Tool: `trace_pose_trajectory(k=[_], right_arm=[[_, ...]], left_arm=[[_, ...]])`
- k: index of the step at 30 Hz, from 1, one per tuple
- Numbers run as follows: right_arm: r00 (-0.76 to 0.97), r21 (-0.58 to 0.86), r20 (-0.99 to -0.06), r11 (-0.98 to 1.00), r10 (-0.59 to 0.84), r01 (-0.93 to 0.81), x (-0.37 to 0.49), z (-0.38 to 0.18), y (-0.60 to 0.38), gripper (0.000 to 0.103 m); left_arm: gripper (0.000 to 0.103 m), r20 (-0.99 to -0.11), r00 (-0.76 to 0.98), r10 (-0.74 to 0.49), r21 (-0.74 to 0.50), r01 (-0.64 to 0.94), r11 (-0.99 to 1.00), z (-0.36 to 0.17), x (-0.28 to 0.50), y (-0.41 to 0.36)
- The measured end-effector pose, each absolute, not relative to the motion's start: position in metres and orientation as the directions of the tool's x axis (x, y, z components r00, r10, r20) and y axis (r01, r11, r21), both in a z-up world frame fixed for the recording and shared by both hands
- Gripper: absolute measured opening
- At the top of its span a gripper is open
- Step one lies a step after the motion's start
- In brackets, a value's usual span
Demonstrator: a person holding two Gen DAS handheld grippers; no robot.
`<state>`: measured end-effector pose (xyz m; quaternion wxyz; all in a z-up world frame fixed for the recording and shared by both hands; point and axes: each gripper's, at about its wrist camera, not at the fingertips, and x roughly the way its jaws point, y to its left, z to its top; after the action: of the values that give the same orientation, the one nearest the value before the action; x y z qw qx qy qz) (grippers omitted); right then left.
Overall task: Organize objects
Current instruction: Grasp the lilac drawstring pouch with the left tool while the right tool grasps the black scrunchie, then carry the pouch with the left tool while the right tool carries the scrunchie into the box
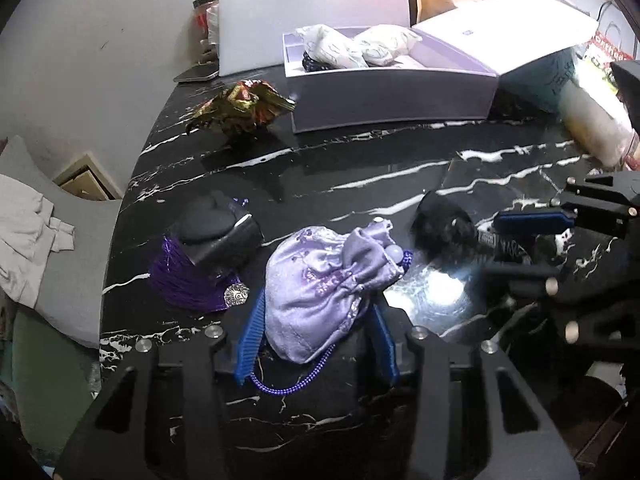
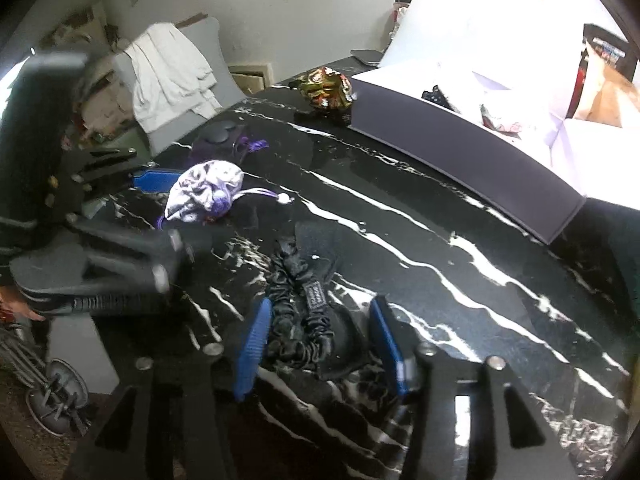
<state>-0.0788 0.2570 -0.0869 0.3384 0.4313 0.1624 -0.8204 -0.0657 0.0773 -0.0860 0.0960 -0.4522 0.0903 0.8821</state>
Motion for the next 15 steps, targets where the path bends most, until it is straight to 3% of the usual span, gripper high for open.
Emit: trace_pose_trajectory(k=[3,6,15], right_arm=[[-0.385,0.063,-0.821,-0.738,-0.421,0.672,-0.086,-0.085,0.261,0.026],[-0.378,0.098,-0.812,-0.742,-0.445,0.663,-0.088,-0.084,0.265,0.022],[-0.372,0.147,-0.781,-0.726,-0.502,0.671,-0.085,-0.065,0.269,0.019]], left_arm=[[0.039,-0.815,-0.569,0.113,0.025,-0.228,-0.973,-0.083,-0.067,0.070],[0.038,-0.813,-0.560,0.157,-0.039,-0.217,-0.975,-0.077,-0.067,0.063],[0.038,-0.786,-0.599,0.150,-0.017,-0.222,-0.975,-0.044,-0.061,0.066]])
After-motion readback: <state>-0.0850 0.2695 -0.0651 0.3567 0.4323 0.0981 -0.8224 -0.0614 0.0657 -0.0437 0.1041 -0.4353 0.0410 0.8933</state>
